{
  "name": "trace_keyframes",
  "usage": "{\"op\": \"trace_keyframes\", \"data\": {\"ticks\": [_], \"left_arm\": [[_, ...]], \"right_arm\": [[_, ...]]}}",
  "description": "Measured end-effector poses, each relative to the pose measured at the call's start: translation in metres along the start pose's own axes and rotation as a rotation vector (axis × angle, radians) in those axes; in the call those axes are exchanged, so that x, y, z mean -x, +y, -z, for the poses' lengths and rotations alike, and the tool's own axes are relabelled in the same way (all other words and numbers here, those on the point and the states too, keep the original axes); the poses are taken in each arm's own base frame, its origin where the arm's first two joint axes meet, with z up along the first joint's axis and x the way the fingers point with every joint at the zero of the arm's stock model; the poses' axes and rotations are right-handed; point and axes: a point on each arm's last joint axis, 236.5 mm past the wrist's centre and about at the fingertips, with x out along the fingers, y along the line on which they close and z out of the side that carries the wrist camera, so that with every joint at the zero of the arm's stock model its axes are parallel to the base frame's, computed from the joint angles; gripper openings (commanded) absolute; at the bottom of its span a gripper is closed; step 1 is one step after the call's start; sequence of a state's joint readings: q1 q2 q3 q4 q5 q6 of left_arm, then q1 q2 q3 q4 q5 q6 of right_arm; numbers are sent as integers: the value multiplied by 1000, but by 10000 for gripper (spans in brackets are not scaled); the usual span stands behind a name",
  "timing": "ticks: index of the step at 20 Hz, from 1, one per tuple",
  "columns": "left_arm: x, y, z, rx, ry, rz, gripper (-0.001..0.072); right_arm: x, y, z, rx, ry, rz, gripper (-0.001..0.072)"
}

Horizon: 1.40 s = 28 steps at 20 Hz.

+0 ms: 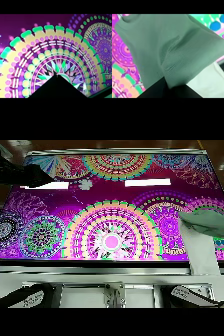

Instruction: Fold the shirts.

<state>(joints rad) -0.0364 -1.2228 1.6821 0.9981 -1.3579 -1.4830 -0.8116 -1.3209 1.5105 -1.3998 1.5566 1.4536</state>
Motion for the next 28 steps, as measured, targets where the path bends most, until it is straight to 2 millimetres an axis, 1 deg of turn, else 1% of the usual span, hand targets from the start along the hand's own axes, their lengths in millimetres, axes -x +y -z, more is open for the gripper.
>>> {"op": "trace_keyframes", "data": {"ticks": [2,5,7,10,11,12,13,16,17,18,19,20,21,22,23,24,25,26,27,28], "left_arm": [[0,-1,0,-1,1,2,41],[0,-1,1,-3,4,3,41],[0,-1,1,-5,5,4,41],[0,-1,1,-6,5,4,41],[0,-1,1,-7,5,4,41],[0,-1,1,-7,5,4,41],[0,-1,1,-8,5,4,41],[0,-1,1,-12,5,4,41],[0,-1,1,-20,5,4,41],[0,-1,1,-27,5,4,41],[0,-1,1,-34,6,4,40],[-1,0,1,-41,6,2,39],[-2,1,1,-51,8,-7,39],[-5,6,2,-63,14,-28,39],[-10,13,5,-81,29,-66,39],[-16,21,9,-105,53,-115,39],[-24,32,15,-123,88,-178,39],[-33,42,23,-138,133,-241,41],[-44,52,33,-156,190,-307,205],[-55,58,44,-175,249,-357,625]], "right_arm": [[-18,-20,35,-38,140,72,54],[-42,-42,83,-91,306,155,54],[-61,-51,107,-134,373,189,54],[-84,-60,134,-175,432,230,54],[-89,-64,140,-182,442,246,117],[-93,-68,145,-191,446,267,471],[-95,-74,148,-192,448,291,683],[-97,-86,149,-180,435,339,682],[-93,-91,146,-169,428,363,681],[-86,-98,139,-155,406,393,680],[-77,-104,129,-141,375,417,680],[-65,-107,112,-130,321,434,680],[-53,-107,92,-124,247,436,680],[-39,-100,65,-108,143,420,680],[-26,-83,37,-70,31,371,680],[-15,-57,13,-16,-69,306,680],[-3,-22,-10,59,-171,229,680],[6,15,-24,135,-244,160,680],[12,55,-30,218,-289,91,680],[12,92,-28,287,-301,31,681]]}}
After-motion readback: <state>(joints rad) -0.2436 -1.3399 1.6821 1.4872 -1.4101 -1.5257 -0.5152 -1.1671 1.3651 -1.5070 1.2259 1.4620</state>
